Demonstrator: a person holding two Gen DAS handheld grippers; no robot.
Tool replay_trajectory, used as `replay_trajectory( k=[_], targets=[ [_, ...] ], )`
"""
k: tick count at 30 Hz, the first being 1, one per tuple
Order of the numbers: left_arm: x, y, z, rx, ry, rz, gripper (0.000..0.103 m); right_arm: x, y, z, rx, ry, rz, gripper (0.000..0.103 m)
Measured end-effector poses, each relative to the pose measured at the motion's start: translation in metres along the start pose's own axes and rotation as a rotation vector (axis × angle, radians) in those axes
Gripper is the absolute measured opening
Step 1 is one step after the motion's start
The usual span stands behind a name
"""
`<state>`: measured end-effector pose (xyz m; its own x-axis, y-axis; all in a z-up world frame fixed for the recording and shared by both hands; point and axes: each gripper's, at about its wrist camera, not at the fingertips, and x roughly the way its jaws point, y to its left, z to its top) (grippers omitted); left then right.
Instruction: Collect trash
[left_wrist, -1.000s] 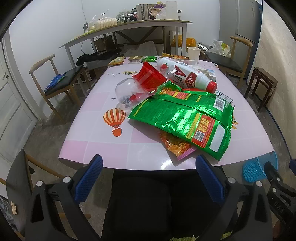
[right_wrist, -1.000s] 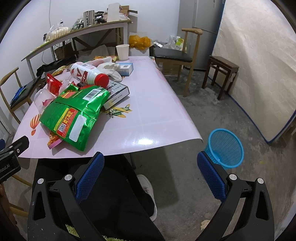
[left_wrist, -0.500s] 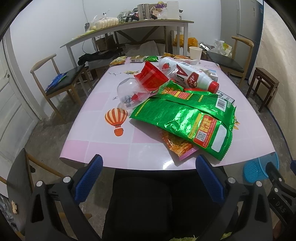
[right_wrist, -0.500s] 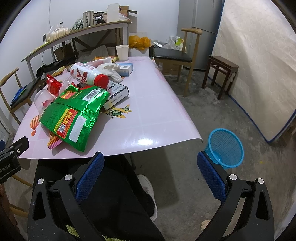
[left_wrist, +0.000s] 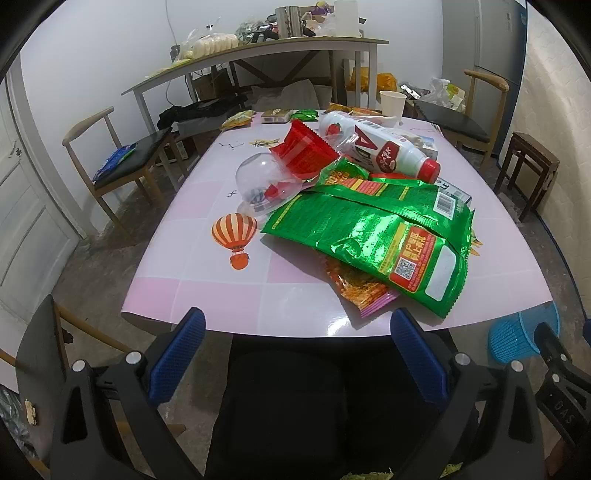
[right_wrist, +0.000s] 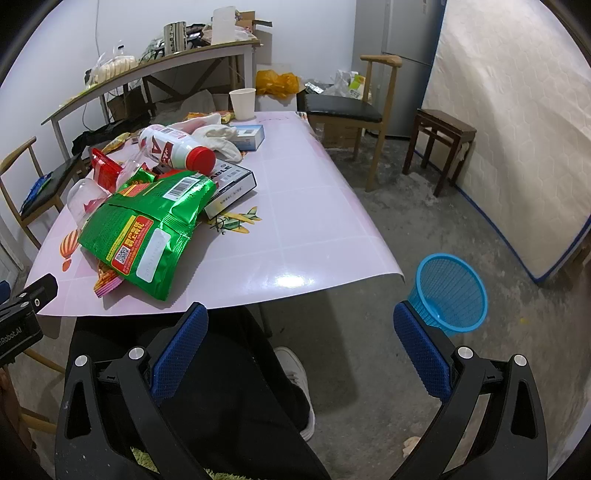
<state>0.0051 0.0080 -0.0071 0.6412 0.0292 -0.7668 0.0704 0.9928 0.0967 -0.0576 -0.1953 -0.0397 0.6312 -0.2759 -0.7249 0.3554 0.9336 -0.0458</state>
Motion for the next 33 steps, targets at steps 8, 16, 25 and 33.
replay_trajectory(
  k=[8, 16, 25, 33],
  targets=[
    [0.0, 0.0, 0.0, 0.0, 0.0, 0.004, 0.098, 0.0, 0.001, 0.0, 0.002, 0.0, 0.0, 0.097],
    [0.0, 0.0, 0.0, -0.001, 0.002, 0.009, 0.098, 0.0, 0.0, 0.0, 0.002, 0.0, 0.002, 0.097],
    [0.001, 0.003, 0.0, -0.003, 0.005, 0.012, 0.098, 0.0, 0.0, 0.0, 0.003, 0.0, -0.002, 0.097],
    [0.007, 0.009, 0.013, 0.024, 0.009, -0.011, 0.098, 0.004, -0.005, 0.015, 0.044, -0.014, -0.02, 0.097]
  ],
)
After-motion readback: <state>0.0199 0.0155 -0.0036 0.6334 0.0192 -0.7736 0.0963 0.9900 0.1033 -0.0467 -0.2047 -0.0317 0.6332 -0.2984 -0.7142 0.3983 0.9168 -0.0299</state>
